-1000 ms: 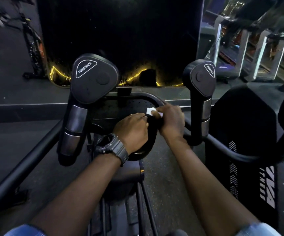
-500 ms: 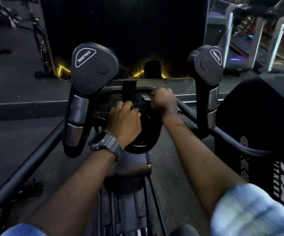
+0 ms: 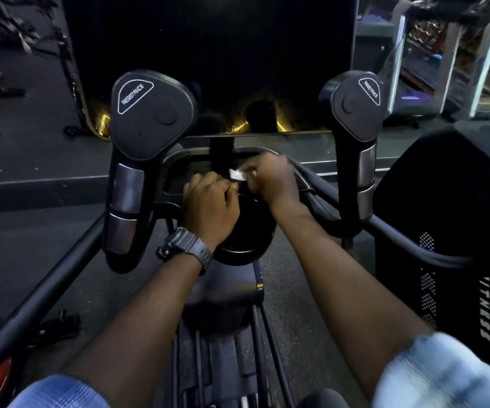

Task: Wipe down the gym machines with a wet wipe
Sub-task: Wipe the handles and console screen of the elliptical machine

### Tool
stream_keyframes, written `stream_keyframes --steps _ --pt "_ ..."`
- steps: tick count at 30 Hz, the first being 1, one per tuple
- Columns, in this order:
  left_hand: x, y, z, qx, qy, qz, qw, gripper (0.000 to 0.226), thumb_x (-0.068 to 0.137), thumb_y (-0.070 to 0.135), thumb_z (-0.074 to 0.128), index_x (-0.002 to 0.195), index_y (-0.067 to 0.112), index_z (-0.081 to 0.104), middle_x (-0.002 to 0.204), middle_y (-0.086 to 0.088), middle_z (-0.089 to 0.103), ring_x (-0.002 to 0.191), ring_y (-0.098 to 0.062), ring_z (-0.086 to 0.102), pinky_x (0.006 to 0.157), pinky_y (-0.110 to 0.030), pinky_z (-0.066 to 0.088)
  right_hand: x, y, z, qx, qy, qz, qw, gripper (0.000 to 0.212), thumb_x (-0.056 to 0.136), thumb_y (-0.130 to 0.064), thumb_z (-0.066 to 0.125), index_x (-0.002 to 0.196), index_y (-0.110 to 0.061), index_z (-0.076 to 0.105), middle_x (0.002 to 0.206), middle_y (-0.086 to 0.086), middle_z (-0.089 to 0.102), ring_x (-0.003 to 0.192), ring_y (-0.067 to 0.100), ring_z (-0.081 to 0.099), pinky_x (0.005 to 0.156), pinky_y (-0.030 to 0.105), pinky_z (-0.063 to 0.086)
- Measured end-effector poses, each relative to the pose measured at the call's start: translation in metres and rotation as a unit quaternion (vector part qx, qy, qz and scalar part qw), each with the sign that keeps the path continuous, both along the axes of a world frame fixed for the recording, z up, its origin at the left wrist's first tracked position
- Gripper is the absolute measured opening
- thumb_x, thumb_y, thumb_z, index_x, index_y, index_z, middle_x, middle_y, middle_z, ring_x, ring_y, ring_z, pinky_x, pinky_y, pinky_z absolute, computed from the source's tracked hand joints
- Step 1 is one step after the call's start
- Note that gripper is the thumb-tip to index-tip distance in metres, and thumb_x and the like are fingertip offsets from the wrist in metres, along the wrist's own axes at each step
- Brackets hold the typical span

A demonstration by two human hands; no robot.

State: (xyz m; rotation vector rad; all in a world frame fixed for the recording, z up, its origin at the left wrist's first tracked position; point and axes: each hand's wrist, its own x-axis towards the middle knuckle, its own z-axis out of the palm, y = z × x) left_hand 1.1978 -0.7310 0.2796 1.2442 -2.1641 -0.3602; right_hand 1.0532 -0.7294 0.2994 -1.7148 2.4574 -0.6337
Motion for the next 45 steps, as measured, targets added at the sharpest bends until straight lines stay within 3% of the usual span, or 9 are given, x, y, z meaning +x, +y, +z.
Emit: stream_keyframes --steps 4,10,15,20,26,32,35,38,45 --pt "-0.003 -0.013 0.004 0.005 -0.008 -0.022 1.0 0.031 0.089 0.029 0.051 0.081 0.009 0.073 0.089 -0.007 0.068 0.088 -0.031 0.057 0.077 -0.039 0.047 -0.029 0.002 0.001 0.004 0.025 -0.12 0.992 0.018 0.093 -0.022 0.056 0.102 -0.012 0.068 0.102 0.011 0.067 0.097 0.03 0.065 0.08 0.035 0.052" --pt "-0.005 -0.022 0.001 -0.023 -0.017 0.003 1.0 0.02 0.088 0.022 0.06 0.079 0.009 0.072 0.083 -0.009 0.065 0.08 -0.03 0.059 0.065 -0.029 0.035 0.005 -0.002 -0.001 -0.03 0.023 0.02 0.999 0.016 0.089 -0.02 0.059 0.098 -0.021 0.072 0.096 0.002 0.072 0.09 0.023 0.067 0.072 0.029 0.051" --pt "-0.006 -0.02 -0.002 -0.031 -0.006 0.003 0.999 0.019 0.089 0.024 0.062 0.082 0.009 0.071 0.088 -0.009 0.066 0.084 -0.026 0.059 0.069 -0.027 0.035 -0.027 0.002 0.003 -0.015 0.016 -0.115 0.993 0.02 0.091 -0.024 0.058 0.105 -0.014 0.069 0.105 0.012 0.068 0.1 0.031 0.064 0.08 0.034 0.051" --pt "-0.003 -0.025 -0.005 -0.022 0.001 0.005 1.0 0.016 0.088 0.02 0.06 0.084 0.008 0.07 0.091 -0.011 0.065 0.085 -0.029 0.06 0.069 -0.027 0.035 0.008 -0.013 0.002 -0.02 0.031 0.057 0.998 0.019 0.089 -0.015 0.057 0.1 -0.015 0.072 0.099 0.006 0.071 0.093 0.024 0.066 0.076 0.033 0.053" --pt "-0.002 -0.023 -0.004 -0.033 0.008 -0.001 0.999 0.016 0.091 0.018 0.059 0.095 0.011 0.072 0.099 -0.008 0.067 0.094 -0.027 0.058 0.076 -0.027 0.038 -0.028 0.008 -0.003 -0.009 0.043 -0.094 0.995 0.021 0.093 -0.016 0.054 0.108 -0.008 0.067 0.108 0.014 0.066 0.102 0.032 0.063 0.082 0.036 0.049" --pt "-0.004 -0.025 -0.002 -0.028 -0.029 0.013 0.999 0.029 0.089 0.023 0.053 0.11 0.013 0.07 0.112 -0.009 0.068 0.106 -0.032 0.057 0.092 -0.039 0.041 0.006 -0.003 0.002 -0.003 0.032 0.037 0.999 0.019 0.089 -0.017 0.057 0.098 -0.017 0.073 0.095 0.005 0.071 0.089 0.025 0.067 0.071 0.03 0.052" --pt "-0.005 -0.024 -0.002 -0.021 -0.055 0.022 0.998 0.031 0.093 0.025 0.055 0.119 0.016 0.067 0.125 -0.003 0.064 0.119 -0.026 0.052 0.1 -0.037 0.034 -0.016 0.023 -0.002 -0.026 0.019 -0.039 0.999 0.018 0.09 -0.007 0.056 0.102 -0.009 0.07 0.103 0.011 0.067 0.098 0.028 0.063 0.08 0.036 0.05" --pt "-0.005 -0.024 -0.004 -0.023 -0.065 0.016 0.997 0.029 0.093 0.027 0.055 0.117 0.017 0.068 0.126 0.0 0.064 0.12 -0.024 0.051 0.1 -0.036 0.033 -0.027 0.0 0.005 -0.005 0.039 -0.157 0.987 0.017 0.094 -0.017 0.056 0.103 -0.008 0.067 0.106 0.014 0.066 0.101 0.031 0.064 0.077 0.035 0.051" --pt "-0.005 -0.025 -0.004 -0.037 -0.052 0.024 0.998 0.023 0.091 0.025 0.055 0.103 0.016 0.072 0.11 -0.002 0.07 0.106 -0.027 0.056 0.092 -0.036 0.037 0.004 -0.015 0.01 -0.001 0.036 -0.006 0.999 0.019 0.093 -0.015 0.054 0.102 -0.002 0.065 0.104 0.015 0.067 0.097 0.032 0.065 0.081 0.036 0.052"
